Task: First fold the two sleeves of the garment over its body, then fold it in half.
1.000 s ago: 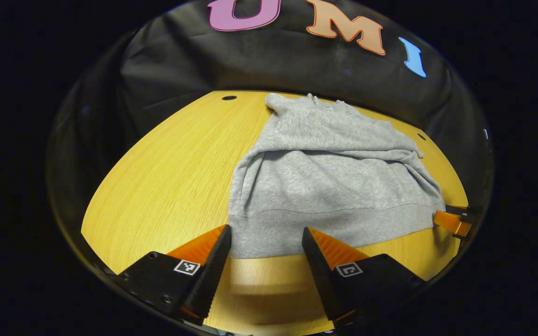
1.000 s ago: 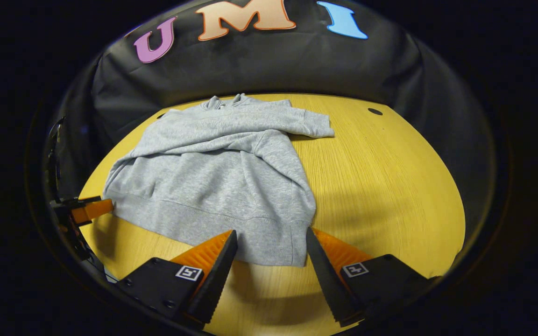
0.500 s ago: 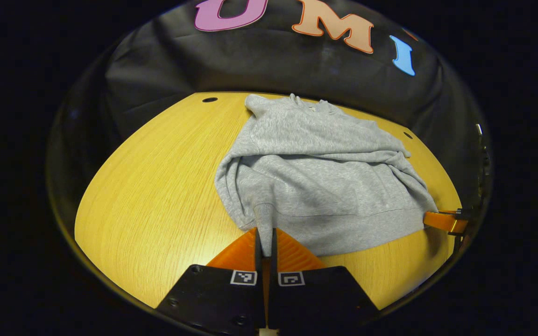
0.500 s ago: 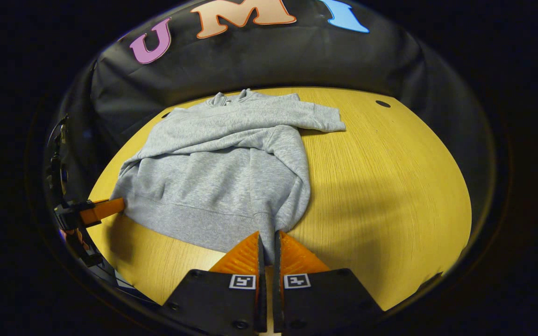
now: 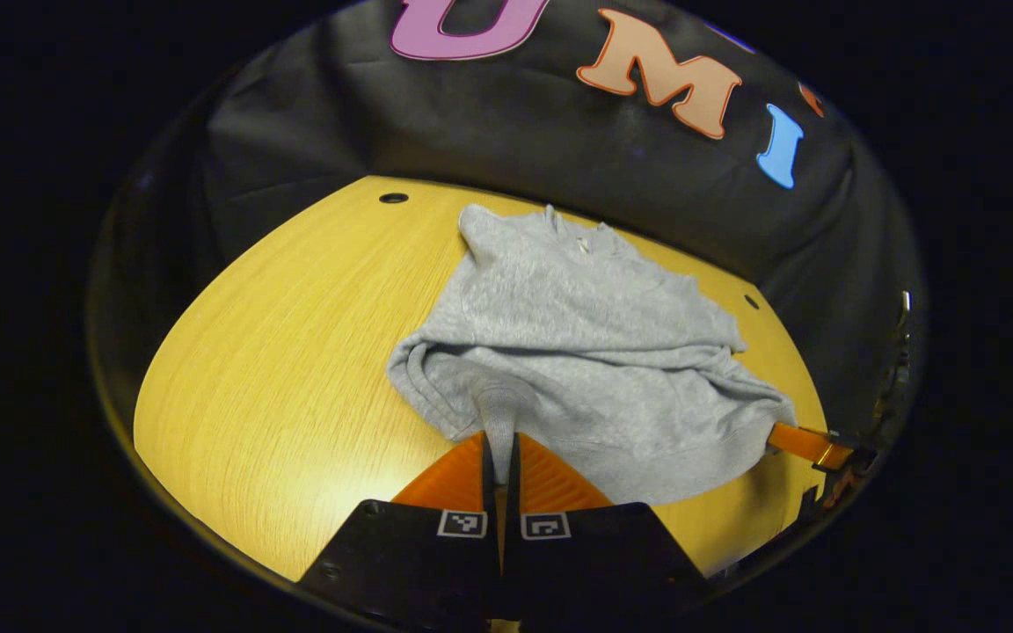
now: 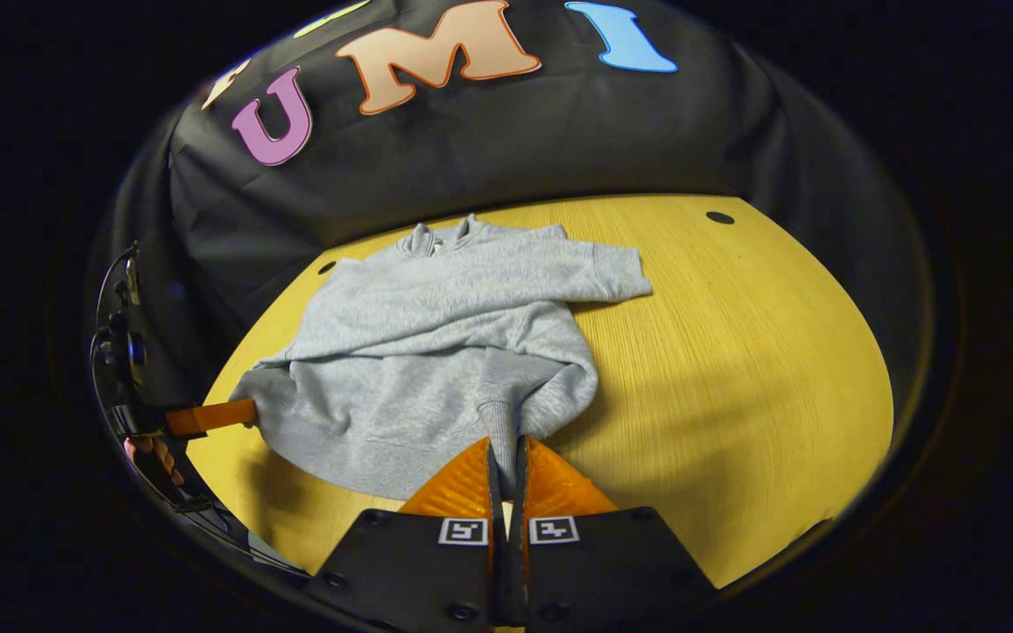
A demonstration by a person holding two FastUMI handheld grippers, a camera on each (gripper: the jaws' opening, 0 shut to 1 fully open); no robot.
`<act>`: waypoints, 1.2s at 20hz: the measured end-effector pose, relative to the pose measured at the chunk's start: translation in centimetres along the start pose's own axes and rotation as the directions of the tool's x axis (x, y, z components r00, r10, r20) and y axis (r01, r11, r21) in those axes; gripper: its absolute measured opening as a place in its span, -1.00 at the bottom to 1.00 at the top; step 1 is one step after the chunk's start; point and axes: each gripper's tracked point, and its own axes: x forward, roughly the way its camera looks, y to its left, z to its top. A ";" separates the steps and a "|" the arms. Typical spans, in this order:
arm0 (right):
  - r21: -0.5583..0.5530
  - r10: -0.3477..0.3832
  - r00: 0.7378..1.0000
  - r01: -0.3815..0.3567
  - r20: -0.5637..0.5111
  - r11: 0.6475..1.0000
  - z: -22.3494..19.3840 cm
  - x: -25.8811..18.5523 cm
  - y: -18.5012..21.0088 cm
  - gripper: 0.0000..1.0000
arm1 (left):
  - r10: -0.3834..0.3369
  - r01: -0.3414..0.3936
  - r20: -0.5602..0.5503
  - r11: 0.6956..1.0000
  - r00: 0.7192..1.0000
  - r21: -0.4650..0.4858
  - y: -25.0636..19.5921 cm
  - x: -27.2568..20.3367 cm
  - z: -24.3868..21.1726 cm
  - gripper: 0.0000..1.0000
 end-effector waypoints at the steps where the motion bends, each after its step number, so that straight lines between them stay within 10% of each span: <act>1: 0.006 0.005 1.000 -0.005 0.025 1.000 1.4 0.2 0.2 -0.94 | -0.016 0.016 0.017 1.000 1.000 -0.010 -0.4 0.2 1.3 -1.00; 13: 0.009 0.054 0.995 -0.055 0.089 0.998 13.1 9.2 0.9 -0.94 | -0.027 0.025 0.146 1.000 0.989 0.013 -1.9 8.5 13.9 -1.00; 24: 0.170 0.092 0.995 -0.083 -0.047 0.982 12.8 17.5 -0.4 -0.74 | 0.058 -0.057 0.069 0.998 0.996 -0.008 -0.2 17.9 13.6 -0.98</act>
